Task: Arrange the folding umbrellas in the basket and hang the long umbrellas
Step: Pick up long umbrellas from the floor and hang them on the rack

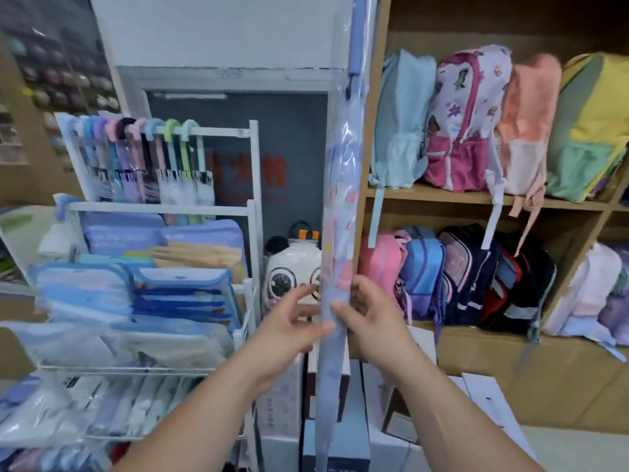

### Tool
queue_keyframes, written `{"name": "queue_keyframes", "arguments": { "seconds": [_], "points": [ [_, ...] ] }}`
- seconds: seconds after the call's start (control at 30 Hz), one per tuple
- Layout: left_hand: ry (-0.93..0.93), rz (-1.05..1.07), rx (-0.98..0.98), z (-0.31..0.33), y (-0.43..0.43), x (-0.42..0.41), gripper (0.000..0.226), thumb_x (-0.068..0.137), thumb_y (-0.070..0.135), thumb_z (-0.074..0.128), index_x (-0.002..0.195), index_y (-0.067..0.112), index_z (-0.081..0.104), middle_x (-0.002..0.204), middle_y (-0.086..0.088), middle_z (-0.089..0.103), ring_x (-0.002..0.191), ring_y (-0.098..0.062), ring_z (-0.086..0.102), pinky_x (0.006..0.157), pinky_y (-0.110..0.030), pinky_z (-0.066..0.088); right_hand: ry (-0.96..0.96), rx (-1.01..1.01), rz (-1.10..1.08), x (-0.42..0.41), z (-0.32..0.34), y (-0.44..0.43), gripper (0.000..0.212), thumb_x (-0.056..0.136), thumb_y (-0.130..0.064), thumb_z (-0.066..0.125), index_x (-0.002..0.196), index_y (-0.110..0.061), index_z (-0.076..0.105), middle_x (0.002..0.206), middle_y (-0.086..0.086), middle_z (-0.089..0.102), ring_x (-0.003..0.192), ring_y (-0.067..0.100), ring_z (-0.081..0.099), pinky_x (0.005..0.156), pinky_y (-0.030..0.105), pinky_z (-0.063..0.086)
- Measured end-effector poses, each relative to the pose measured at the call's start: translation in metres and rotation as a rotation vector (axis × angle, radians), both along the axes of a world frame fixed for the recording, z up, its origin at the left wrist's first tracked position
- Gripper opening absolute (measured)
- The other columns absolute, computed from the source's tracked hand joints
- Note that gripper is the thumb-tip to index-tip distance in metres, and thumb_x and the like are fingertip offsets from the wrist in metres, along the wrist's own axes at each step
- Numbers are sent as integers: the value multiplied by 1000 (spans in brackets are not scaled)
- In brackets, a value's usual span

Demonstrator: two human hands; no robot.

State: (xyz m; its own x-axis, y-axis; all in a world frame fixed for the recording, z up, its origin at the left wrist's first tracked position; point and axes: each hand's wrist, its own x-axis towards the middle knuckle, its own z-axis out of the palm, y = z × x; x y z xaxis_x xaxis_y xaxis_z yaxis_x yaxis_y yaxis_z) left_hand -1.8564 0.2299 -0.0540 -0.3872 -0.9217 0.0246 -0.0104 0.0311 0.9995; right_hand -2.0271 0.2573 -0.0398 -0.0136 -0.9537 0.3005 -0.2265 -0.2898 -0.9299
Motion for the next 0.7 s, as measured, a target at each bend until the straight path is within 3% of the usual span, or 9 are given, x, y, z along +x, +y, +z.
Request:
{"name": "queue_keyframes", "arguments": {
  "seconds": [0.1,0.27,0.43,0.53,0.6,0.7],
  "points": [
    [-57,6,38,-18,-11,30,68,83,12,81,140,31,49,117,-2,72,100,-15,71,80,-29,55,-26,-36,-35,19,38,-30,19,98,-12,62,106,-29,63,100,-11,73,94,7,69,76,25,58],
    [-103,46,-22,-19,-32,45,48,89,2,71,128,27,56,107,2,77,100,-13,71,90,-28,57,-67,-108,-32,44,88,-76,15,98,-13,62,109,-23,64,99,-6,74,91,12,70,70,26,57],
    [-69,104,-120,7,-71,49,36,93,-1,65,118,25,60,107,0,77,97,-15,72,80,-28,55,-78,-157,3,60,118,-114,25,96,-18,66,120,-23,64,101,-3,75,93,13,72,75,31,61],
    [-58,176,-166,29,-101,53,36,93,4,66,113,34,61,104,1,76,94,-21,73,80,-43,61,-25,-165,58,64,124,-140,39,94,-19,69,127,-37,59,101,1,76,95,20,73,82,46,62],
    [-63,222,-197,46,-122,56,35,94,6,67,114,34,61,104,2,76,94,-22,74,84,-51,60,23,-139,106,67,127,-158,51,94,-17,68,133,-45,52,97,3,76,92,21,74,83,49,61],
    [-73,238,-256,77,-152,60,35,95,10,67,119,33,59,104,3,77,95,-22,74,84,-53,60,75,-163,130,74,138,-191,59,92,-15,70,139,-43,49,96,5,76,92,21,73,86,48,60]
  ]
}}
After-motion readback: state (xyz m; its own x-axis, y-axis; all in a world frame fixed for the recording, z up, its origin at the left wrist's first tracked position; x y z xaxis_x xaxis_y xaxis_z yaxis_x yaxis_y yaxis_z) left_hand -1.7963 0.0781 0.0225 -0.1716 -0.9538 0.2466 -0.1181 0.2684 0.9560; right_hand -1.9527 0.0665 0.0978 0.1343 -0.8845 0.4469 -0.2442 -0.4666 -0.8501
